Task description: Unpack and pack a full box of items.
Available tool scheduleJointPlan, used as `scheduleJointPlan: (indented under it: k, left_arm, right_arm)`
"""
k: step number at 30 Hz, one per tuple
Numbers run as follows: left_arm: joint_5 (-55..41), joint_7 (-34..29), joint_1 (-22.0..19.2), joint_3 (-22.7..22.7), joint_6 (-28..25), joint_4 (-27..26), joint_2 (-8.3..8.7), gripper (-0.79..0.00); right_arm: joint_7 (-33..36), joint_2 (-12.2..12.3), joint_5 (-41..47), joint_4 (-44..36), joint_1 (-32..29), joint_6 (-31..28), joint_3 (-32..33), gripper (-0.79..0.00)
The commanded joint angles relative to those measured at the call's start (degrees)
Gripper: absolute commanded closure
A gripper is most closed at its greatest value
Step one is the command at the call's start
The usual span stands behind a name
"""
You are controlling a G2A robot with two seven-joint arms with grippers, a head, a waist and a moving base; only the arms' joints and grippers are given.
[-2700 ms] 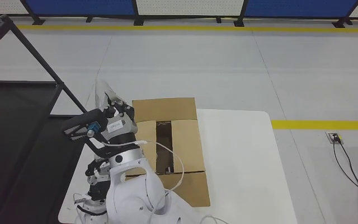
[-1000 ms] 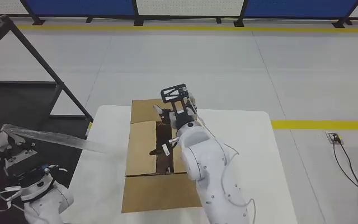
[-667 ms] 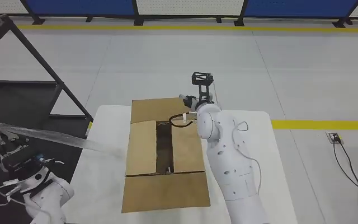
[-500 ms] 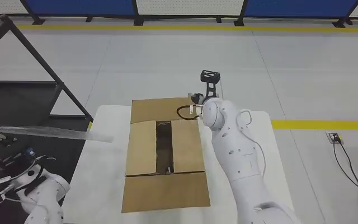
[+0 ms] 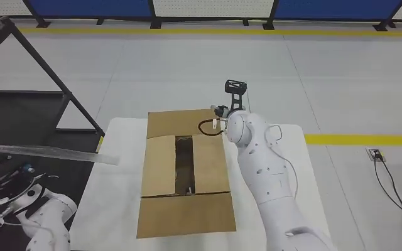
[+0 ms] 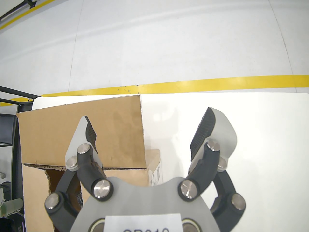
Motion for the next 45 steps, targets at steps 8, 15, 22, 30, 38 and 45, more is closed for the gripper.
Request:
scheduleJointPlan:
  k: [8, 15, 22, 30, 38, 45]
  left_arm:
    - [0.9, -0.3, 0.9, 0.0, -1.7, -2.0, 0.00, 0.000]
    - [0.8, 0.1, 1.3, -0.6, -1.9, -1.9, -0.02, 0.000]
    - [0.3, 1.2, 1.8, -1.2, -2.9, -2.3, 0.00, 0.000]
    - [-1.3, 3.1, 2.8, -2.6, -4.0, -2.7, 0.08, 0.000]
    - [-2.5, 5.1, 3.7, -4.0, -5.0, -2.2, 0.20, 0.000]
    - [-3.8, 6.6, 4.5, -4.7, -5.7, -2.2, 0.21, 0.000]
  right_arm:
    - [-0.7, 1.8, 8.4, 7.0, 2.2, -7.8, 5.7, -0.785]
    - [-0.7, 5.7, 18.2, 18.1, 6.2, -27.9, 12.6, -0.785]
    - [-2.6, 8.2, 22.0, 26.7, 8.8, -34.7, 14.7, -0.785]
    - [-5.3, 8.6, 25.1, 31.6, 9.6, -37.2, 14.1, -0.785]
    - [-4.1, 8.6, 27.6, 32.0, 9.9, -39.8, 13.1, -0.785]
    - [-0.3, 9.9, 30.0, 30.9, 10.0, -45.1, 13.0, -0.785]
